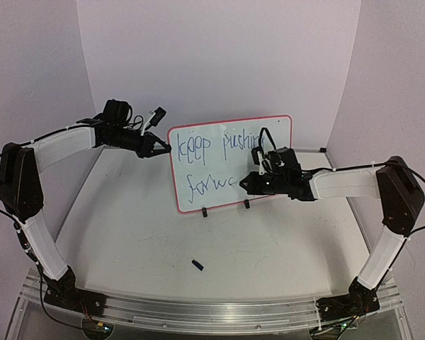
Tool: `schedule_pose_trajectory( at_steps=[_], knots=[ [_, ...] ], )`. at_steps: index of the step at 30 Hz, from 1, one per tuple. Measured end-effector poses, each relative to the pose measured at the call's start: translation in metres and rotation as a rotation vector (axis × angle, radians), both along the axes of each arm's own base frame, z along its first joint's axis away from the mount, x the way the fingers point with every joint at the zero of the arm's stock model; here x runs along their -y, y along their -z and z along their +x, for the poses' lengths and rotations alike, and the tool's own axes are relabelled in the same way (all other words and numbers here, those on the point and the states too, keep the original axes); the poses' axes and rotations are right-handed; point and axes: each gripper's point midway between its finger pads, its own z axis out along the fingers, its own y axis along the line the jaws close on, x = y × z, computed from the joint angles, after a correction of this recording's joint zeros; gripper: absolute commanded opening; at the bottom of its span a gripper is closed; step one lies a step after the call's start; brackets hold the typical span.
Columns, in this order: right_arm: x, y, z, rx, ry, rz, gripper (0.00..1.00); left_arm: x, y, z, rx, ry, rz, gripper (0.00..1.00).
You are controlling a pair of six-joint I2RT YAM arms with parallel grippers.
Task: Write a sentence on the whiteboard
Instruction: Write a sentence on the whiteboard stand.
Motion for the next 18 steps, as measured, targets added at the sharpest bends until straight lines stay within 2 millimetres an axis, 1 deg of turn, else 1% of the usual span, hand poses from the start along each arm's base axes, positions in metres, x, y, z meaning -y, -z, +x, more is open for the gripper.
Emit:
schedule_pose_trajectory(
  at_steps=[5,6,9,15,18],
  knots=[
    [0.002,-0.001,0.000,0.001,0.011,-0.008,0.00,0.000,0.000,0.000,0.000,0.000,0.000,0.00],
    [0.005,-0.005,0.001,0.010,0.022,-0.010,0.00,0.000,0.000,0.000,0.000,0.000,0.000,0.00],
    [0.005,-0.007,0.001,0.014,0.026,-0.010,0.00,0.000,0.000,0.000,0.000,0.000,0.000,0.00],
    [0.006,-0.020,0.005,0.042,0.037,0.001,0.00,0.000,0.000,0.000,0.000,0.000,0.000,0.00],
    [0.006,-0.022,0.005,0.045,0.038,0.004,0.00,0.000,0.000,0.000,0.000,0.000,0.000,0.00]
  ],
)
